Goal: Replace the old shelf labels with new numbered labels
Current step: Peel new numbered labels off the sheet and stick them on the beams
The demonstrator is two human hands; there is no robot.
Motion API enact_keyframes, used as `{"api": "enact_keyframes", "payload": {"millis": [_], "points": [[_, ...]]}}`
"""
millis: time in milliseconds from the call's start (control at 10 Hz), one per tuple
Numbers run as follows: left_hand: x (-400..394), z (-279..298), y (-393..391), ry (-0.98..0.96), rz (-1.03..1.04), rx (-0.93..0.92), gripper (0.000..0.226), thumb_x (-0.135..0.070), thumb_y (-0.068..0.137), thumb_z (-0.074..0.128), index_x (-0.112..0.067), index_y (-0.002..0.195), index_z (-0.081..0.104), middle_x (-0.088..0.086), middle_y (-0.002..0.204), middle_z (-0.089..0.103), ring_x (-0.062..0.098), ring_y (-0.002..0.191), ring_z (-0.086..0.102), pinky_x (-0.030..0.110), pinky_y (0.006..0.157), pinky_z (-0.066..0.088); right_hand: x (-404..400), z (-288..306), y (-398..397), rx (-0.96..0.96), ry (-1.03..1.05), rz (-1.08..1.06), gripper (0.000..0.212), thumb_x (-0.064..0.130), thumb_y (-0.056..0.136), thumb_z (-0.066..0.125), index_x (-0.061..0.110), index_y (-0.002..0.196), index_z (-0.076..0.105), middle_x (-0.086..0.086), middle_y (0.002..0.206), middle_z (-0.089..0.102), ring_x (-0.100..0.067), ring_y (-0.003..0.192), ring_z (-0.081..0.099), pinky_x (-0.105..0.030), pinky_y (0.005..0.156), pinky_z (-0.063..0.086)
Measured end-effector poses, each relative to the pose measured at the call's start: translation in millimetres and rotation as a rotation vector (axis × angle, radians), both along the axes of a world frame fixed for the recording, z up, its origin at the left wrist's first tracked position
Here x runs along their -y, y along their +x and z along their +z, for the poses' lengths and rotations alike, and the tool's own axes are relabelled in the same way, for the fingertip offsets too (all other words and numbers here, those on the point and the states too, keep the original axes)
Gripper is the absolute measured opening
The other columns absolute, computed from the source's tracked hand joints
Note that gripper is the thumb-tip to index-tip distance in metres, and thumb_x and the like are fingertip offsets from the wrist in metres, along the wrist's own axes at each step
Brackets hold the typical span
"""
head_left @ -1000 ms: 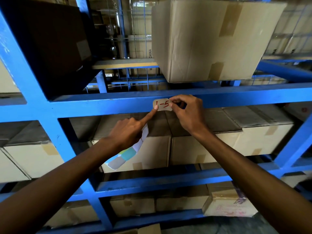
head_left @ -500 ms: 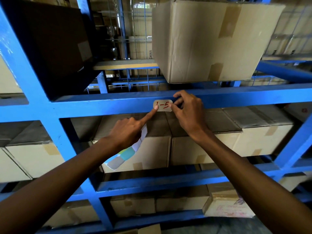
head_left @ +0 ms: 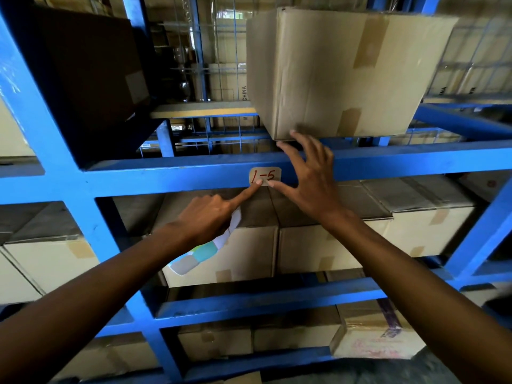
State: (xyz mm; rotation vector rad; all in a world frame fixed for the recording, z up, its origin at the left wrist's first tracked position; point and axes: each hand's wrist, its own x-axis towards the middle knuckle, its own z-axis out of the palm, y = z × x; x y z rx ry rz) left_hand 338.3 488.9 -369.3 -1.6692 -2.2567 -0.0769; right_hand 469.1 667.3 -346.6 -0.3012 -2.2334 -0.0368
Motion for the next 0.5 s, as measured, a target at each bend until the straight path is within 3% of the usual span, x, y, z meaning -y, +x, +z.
{"api": "enact_keyframes", "payload": {"millis": [200,300,400,500], "points": [[5.8,12.2,-3.6,0.014,0.050,-0.141,0.090,-0.008,0.090,0.042,-0.040,0.136,-0.028,0.002,0.060,0.042,0.022,0.051,0.040,0.033,0.053,0.036,-30.0,26.3,-6.5,0.126,0.100,-0.060,0.089,0.065,0.067,0.064,0.018,0.137,0.038,-0.013,0.149,0.035,-0.031,0.139,0.024,-0.052,0.112,0.016],[14.3,10.5,-6.6,0.055,0.077,-0.117,0.090,-0.010,0.089,0.042,-0.039,0.137,-0.028,0.003,0.058,0.048,0.020,0.048,0.039,0.030,0.051,0.031,-41.3,25.8,-0.3,0.120,0.028,-0.098,0.089,0.068,0.068,0.062,0.018,0.137,0.037,-0.013,0.147,0.035,-0.031,0.139,0.026,-0.051,0.113,0.018],[15.7,8.6,-6.5,0.092,0.041,-0.016,0.093,-0.007,0.087,0.047,-0.040,0.139,-0.023,-0.004,0.052,0.034,0.013,0.043,0.032,0.030,0.049,0.029,-40.5,19.3,1.4,0.122,-0.077,-0.101,0.083,0.065,0.073,0.060,0.020,0.138,0.036,-0.011,0.149,0.034,-0.029,0.139,0.024,-0.050,0.114,0.017],[20.1,0.8,-1.1,0.166,-0.050,0.315,0.095,-0.007,0.088,0.057,-0.045,0.143,-0.011,0.000,0.056,0.047,0.008,0.045,0.041,0.030,0.051,0.037,-29.8,6.3,6.2,0.061,-0.151,-0.078,0.071,0.057,0.078,0.060,0.019,0.135,0.042,-0.010,0.147,0.037,-0.028,0.139,0.026,-0.047,0.113,0.017]]}}
